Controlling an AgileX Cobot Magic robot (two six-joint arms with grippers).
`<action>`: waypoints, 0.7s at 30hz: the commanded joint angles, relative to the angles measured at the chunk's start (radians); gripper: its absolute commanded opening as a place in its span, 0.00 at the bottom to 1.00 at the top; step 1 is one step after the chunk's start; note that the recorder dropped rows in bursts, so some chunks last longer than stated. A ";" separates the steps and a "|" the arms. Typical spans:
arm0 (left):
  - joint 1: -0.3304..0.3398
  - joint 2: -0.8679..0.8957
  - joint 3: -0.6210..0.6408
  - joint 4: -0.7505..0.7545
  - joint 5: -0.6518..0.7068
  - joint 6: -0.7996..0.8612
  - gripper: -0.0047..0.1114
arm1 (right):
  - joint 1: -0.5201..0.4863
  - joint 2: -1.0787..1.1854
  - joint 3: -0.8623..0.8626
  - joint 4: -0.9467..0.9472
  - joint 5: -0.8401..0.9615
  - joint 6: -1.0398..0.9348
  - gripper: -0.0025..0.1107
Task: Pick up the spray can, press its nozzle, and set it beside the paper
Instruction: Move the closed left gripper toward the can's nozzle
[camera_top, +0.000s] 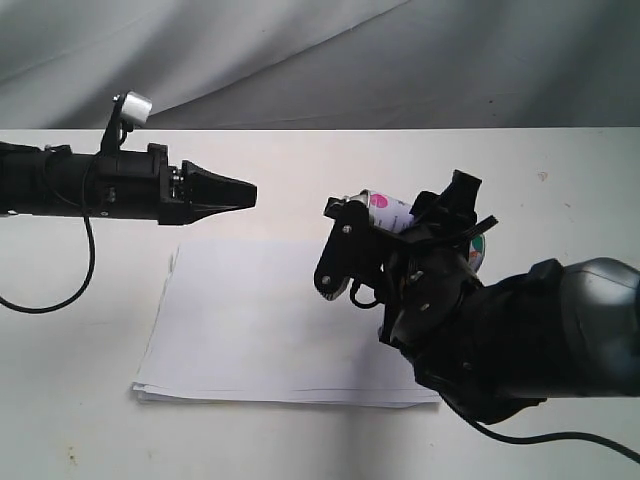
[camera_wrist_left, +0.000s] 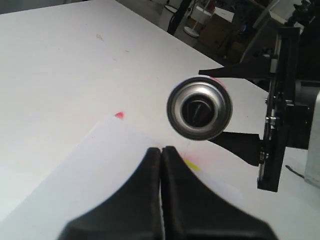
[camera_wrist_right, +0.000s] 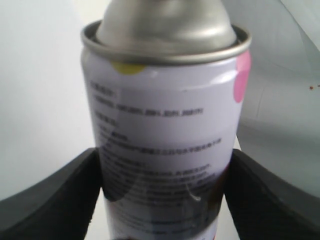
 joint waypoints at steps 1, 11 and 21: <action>-0.043 -0.001 -0.032 0.012 0.018 0.056 0.04 | 0.002 -0.010 -0.009 -0.037 0.041 -0.006 0.02; -0.147 -0.001 -0.146 0.093 0.018 0.078 0.04 | 0.002 -0.010 -0.009 -0.037 0.041 -0.025 0.02; -0.162 -0.001 -0.146 0.116 -0.062 0.147 0.04 | 0.002 -0.010 -0.009 -0.037 0.041 -0.029 0.02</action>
